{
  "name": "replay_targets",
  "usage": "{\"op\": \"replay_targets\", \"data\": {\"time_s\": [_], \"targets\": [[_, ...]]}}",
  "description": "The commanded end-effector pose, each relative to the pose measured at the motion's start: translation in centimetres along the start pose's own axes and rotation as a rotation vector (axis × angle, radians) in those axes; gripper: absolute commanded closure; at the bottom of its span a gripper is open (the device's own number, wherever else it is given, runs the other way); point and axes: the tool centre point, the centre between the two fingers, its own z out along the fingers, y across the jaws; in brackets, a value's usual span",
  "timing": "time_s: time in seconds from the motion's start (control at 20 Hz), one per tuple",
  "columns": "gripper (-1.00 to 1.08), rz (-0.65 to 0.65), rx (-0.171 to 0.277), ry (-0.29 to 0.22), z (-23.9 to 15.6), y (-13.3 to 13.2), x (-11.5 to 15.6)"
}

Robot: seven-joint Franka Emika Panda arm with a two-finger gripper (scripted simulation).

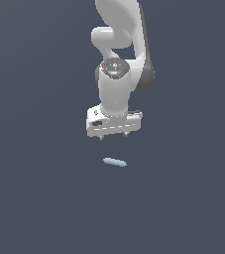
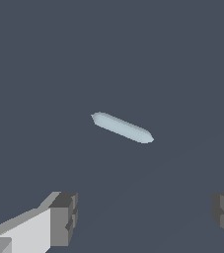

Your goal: Pick up the object and move it to a goal position.

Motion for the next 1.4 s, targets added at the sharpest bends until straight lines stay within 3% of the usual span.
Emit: {"op": "replay_targets", "data": {"time_s": [0.0, 1.35], "targets": [[-0.92, -0.050, -0.002, -0.002, 0.4, 0.0, 0.2], [-0.92, -0.812, -0.002, -0.015, 7.3, 0.1, 3.2]]}}
